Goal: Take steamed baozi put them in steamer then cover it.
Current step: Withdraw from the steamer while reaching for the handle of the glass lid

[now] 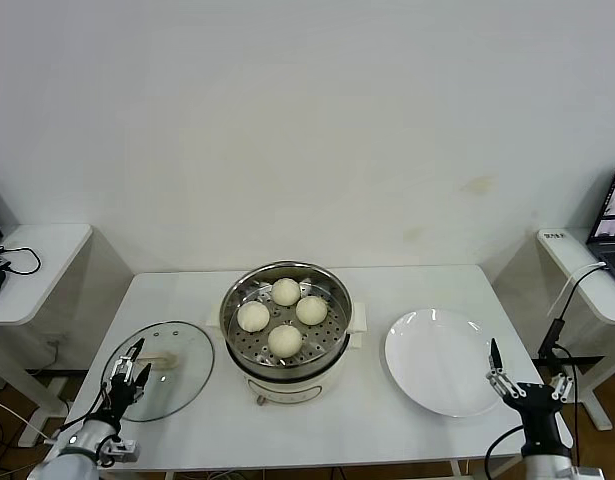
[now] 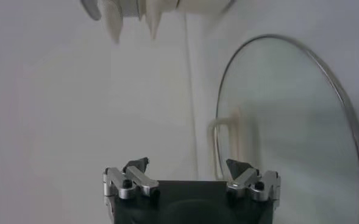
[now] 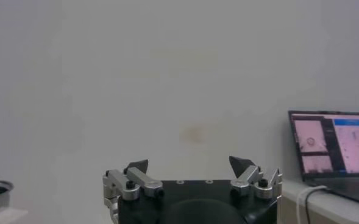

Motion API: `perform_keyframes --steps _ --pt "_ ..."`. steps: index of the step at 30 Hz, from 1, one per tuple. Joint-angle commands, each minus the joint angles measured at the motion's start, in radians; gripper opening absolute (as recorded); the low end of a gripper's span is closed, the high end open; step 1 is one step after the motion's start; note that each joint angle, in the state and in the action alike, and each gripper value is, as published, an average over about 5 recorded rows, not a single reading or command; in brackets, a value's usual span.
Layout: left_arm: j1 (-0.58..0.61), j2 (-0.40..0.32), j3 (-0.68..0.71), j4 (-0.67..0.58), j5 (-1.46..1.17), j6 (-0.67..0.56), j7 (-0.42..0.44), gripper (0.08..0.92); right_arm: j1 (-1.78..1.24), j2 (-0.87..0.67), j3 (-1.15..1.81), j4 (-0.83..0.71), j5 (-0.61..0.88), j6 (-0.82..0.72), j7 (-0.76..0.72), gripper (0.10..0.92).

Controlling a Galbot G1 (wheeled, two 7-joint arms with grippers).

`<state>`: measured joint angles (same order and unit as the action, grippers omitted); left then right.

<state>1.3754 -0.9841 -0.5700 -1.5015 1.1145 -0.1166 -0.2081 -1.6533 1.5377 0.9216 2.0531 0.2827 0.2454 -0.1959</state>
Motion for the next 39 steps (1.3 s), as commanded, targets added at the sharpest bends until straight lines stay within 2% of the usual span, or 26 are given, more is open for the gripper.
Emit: perform_keyframes --steps 1,27,30,39 --pt "-0.117 0.016 0.06 0.078 0.018 0.004 0.01 0.823 -0.029 0.023 0.016 0.012 0.005 0.005 -0.002 0.823" --pt "-0.208 0.015 0.115 0.172 -0.013 0.01 0.023 0.821 -0.037 0.039 0.001 0.013 -0.01 0.014 -0.009 0.823" --pt "-0.21 0.014 0.118 0.178 -0.014 0.011 0.028 0.789 -0.037 0.04 -0.001 0.012 -0.01 0.014 -0.009 0.823" --pt "-0.212 0.013 0.12 0.197 -0.015 0.028 0.03 0.54 -0.033 0.039 -0.003 0.012 -0.008 0.01 -0.012 0.823"
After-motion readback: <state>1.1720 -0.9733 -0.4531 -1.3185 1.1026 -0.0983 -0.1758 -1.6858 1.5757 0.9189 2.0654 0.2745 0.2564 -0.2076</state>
